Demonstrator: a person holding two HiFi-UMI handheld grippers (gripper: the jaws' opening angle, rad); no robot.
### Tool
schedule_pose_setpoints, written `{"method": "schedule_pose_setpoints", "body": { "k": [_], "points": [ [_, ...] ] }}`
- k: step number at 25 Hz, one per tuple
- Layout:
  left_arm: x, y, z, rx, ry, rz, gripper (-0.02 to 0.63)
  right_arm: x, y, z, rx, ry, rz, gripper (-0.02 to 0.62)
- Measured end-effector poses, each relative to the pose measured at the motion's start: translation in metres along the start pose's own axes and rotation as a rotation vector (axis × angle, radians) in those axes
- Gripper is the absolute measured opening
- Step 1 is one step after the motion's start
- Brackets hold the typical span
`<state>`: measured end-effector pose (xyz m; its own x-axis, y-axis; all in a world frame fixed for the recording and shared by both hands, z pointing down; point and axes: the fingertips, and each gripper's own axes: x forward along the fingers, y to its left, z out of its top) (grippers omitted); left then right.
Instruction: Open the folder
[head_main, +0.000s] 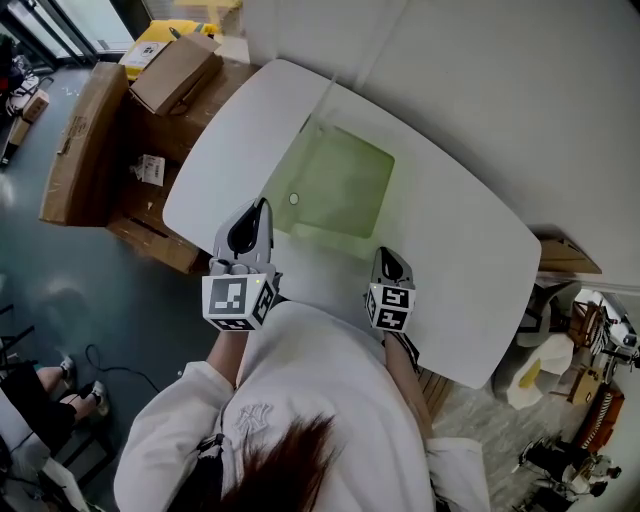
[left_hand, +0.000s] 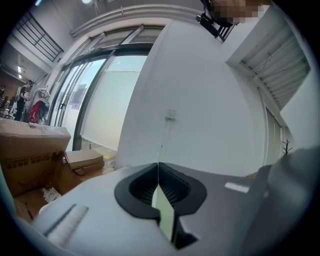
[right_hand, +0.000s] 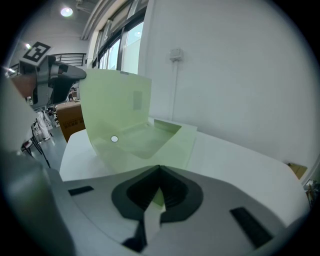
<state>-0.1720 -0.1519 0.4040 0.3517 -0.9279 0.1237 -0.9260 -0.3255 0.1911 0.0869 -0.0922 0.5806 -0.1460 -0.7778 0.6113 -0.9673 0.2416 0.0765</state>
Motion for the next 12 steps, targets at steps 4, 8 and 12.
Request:
{"method": "schedule_pose_setpoints", "body": {
  "k": [4, 8, 12],
  "points": [
    [-0.003, 0.008, -0.002, -0.008, 0.002, 0.026, 0.012, -0.001, 0.000, -0.001, 0.000, -0.002, 0.004, 0.006],
    [-0.003, 0.014, -0.003, -0.017, 0.009, 0.044, 0.011, -0.001, 0.000, -0.001, 0.002, -0.002, 0.004, 0.006],
    [-0.004, 0.017, -0.002, -0.015, 0.009, 0.054, 0.012, -0.002, 0.000, 0.000, 0.003, -0.006, 0.004, 0.006]
  ]
}}
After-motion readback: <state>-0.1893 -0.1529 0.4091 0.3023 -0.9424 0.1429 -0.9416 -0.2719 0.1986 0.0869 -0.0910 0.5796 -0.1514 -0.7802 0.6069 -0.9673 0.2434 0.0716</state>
